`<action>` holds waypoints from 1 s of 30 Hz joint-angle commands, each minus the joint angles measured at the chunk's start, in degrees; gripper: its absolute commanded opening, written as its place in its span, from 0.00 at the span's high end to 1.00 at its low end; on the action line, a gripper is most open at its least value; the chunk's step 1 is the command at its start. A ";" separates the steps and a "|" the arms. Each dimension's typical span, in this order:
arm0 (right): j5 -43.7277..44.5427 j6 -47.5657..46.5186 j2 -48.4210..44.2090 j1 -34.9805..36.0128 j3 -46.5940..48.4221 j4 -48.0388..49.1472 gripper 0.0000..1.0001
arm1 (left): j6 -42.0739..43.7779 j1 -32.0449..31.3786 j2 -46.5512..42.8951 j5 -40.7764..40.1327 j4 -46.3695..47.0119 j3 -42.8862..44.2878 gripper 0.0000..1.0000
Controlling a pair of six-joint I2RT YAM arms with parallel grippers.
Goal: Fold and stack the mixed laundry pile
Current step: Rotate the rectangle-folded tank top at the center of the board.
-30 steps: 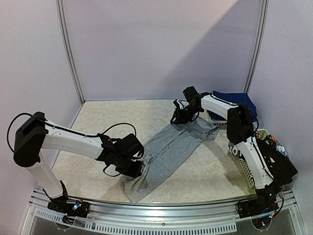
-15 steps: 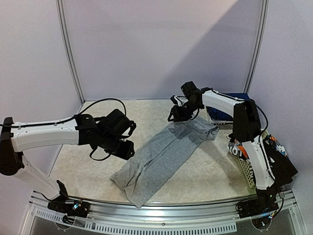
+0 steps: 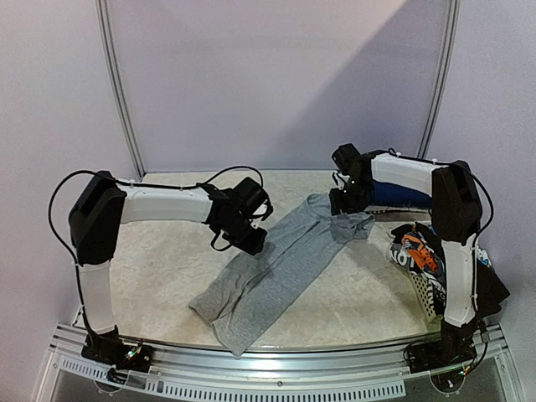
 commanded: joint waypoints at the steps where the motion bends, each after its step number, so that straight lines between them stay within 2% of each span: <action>1: 3.40 2.16 4.11 -0.33 0.17 -2.95 0.48 | 1.76 1.33 3.78 3.00 0.66 1.26 0.67; 10: -2.84 1.26 16.78 -0.26 12.15 -6.50 0.53 | -0.66 2.46 3.64 2.06 2.17 -4.99 0.68; 14: -10.07 0.20 23.01 -0.29 21.15 -8.36 0.57 | -4.84 2.39 1.32 2.73 4.93 -13.07 0.68; 20: -21.87 -0.83 33.35 1.33 40.18 -11.11 0.61 | -14.28 -0.58 -6.87 3.37 9.72 -27.39 0.68; 23: -26.32 0.29 35.51 2.24 43.58 -4.92 0.59 | -19.91 -3.69 -9.93 7.02 15.24 -33.16 0.68; 25: -27.68 0.97 35.67 2.72 43.78 -0.37 0.54 | -23.55 -6.10 -9.96 8.87 19.95 -35.41 0.68; 30: -28.79 0.74 35.84 2.96 44.28 7.30 0.46 | -28.10 -10.18 -7.09 12.58 29.09 -33.44 0.68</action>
